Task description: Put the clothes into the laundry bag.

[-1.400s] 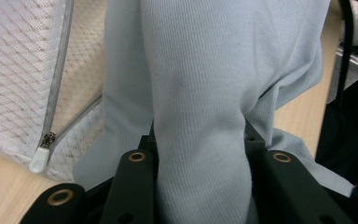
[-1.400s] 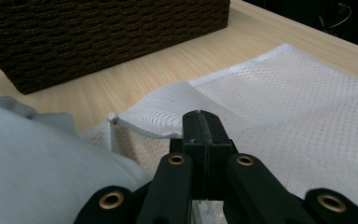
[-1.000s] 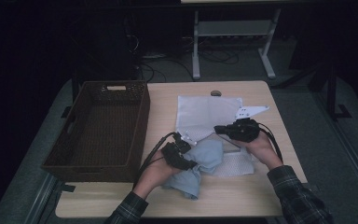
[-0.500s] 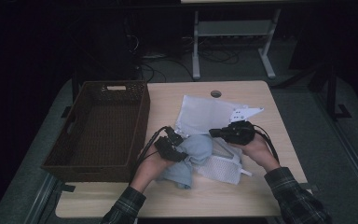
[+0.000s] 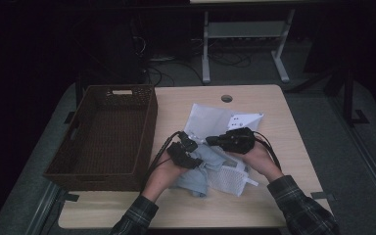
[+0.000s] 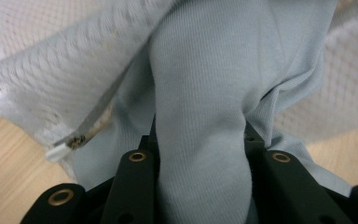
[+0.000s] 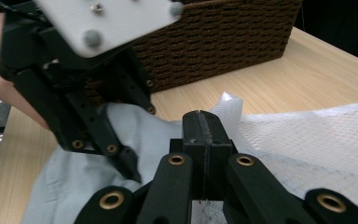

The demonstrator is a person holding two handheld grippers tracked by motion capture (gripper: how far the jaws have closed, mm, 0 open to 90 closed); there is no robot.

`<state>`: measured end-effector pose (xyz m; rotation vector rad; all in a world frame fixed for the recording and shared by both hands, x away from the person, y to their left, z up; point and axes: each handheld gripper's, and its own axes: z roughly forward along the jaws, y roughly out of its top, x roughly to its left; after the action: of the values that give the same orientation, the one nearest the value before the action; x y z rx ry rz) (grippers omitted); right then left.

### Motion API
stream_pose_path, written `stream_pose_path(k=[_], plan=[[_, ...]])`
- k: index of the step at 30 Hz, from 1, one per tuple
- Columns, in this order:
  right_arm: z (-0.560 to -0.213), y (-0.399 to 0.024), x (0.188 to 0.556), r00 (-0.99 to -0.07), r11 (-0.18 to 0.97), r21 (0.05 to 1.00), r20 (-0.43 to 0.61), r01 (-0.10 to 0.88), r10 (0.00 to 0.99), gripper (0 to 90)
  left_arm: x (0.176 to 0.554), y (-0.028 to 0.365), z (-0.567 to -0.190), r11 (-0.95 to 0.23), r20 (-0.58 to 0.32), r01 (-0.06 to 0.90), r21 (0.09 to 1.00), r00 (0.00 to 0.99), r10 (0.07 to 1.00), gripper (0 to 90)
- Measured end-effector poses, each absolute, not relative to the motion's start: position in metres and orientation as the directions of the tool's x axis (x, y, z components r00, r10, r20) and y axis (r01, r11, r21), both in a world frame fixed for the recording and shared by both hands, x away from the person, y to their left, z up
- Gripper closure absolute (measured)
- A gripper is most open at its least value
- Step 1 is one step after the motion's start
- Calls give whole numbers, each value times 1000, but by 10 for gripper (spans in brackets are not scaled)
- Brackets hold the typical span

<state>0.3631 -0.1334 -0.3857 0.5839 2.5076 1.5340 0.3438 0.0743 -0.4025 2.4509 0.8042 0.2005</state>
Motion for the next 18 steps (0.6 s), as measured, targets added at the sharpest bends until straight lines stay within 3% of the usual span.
stream_pose_path(k=[8, 10, 18], plan=[[-393, -139, 364, -907, 416, 868, 86, 272, 412, 884, 351, 75, -409, -650, -41, 525, 549, 794, 606, 676], [-397, -144, 365, -904, 417, 863, 96, 284, 417, 803, 352, 77, -410, -644, -42, 530, 551, 789, 613, 677], [-399, -167, 357, -896, 430, 851, 97, 301, 433, 642, 353, 81, -411, -628, -56, 541, 559, 781, 622, 677]])
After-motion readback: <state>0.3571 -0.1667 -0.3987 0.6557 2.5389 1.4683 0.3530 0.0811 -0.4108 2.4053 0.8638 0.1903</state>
